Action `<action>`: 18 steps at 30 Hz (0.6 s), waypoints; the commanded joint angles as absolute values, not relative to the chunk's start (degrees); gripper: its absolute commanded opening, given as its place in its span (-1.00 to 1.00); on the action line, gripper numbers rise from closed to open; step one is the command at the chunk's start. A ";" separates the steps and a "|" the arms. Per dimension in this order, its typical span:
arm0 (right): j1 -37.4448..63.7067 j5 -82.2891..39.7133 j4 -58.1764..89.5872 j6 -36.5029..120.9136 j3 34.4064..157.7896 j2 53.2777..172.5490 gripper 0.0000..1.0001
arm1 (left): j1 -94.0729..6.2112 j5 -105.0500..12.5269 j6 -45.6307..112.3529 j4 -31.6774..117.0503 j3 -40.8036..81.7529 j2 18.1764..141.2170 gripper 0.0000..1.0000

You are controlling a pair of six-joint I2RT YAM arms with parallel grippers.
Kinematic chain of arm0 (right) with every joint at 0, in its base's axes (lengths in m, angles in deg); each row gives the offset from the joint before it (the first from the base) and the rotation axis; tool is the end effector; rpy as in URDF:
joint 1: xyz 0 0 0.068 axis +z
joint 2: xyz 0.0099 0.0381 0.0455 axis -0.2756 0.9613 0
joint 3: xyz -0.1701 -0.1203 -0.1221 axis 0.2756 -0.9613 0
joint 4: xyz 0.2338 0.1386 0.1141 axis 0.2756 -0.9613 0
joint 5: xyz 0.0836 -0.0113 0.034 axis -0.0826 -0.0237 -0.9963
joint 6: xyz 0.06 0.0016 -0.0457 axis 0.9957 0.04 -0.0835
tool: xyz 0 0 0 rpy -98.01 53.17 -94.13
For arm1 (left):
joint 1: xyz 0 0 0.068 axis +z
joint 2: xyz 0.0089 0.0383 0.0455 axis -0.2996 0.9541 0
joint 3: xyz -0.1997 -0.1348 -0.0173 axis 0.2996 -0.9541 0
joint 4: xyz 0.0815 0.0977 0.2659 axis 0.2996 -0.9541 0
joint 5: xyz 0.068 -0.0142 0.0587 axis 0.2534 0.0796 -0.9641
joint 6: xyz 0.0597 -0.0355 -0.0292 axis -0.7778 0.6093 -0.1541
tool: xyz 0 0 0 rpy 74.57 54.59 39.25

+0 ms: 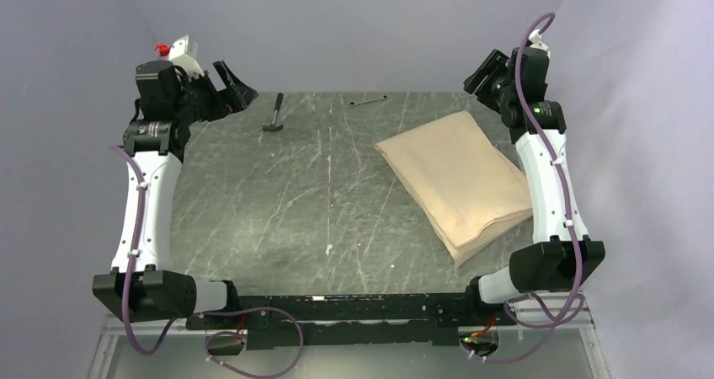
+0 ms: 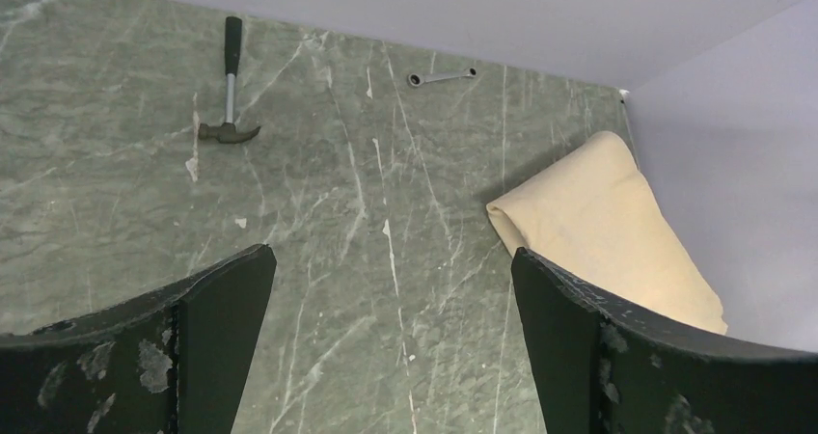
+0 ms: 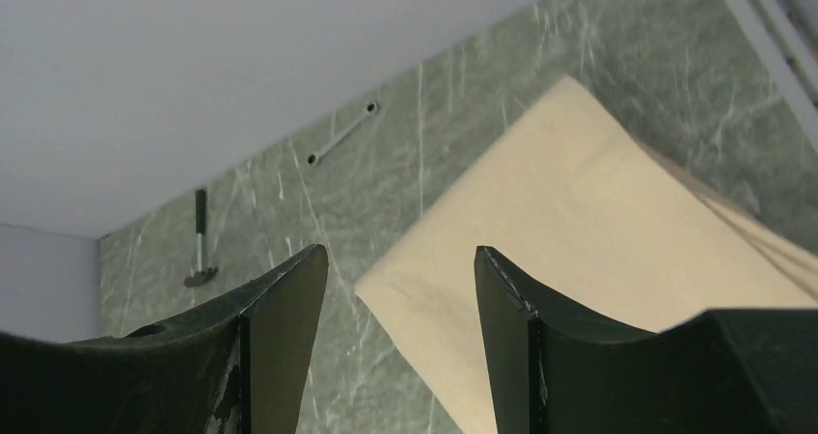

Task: Open and lay out the surgical kit
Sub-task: Move the distractor to the center of the board.

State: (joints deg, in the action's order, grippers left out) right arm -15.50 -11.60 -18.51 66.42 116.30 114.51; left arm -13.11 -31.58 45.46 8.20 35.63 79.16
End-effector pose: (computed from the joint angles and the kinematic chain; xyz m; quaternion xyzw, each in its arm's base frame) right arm 0.3777 0.0010 0.4146 0.2275 0.7954 0.1383 0.5445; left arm 0.3458 0.0013 0.4110 -0.0834 0.8062 -0.2551 0.5272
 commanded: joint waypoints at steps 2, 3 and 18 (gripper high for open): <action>-15.66 -12.76 -19.83 69.45 114.27 112.49 0.24 | -13.06 -27.93 46.71 12.21 34.18 77.01 0.99; -15.65 -12.89 -20.01 69.67 113.71 112.57 0.25 | -13.04 -26.12 46.80 13.29 33.11 77.41 0.99; -19.64 -6.95 -32.80 65.83 100.41 107.52 0.35 | -23.98 -24.26 50.02 18.75 36.39 103.25 0.94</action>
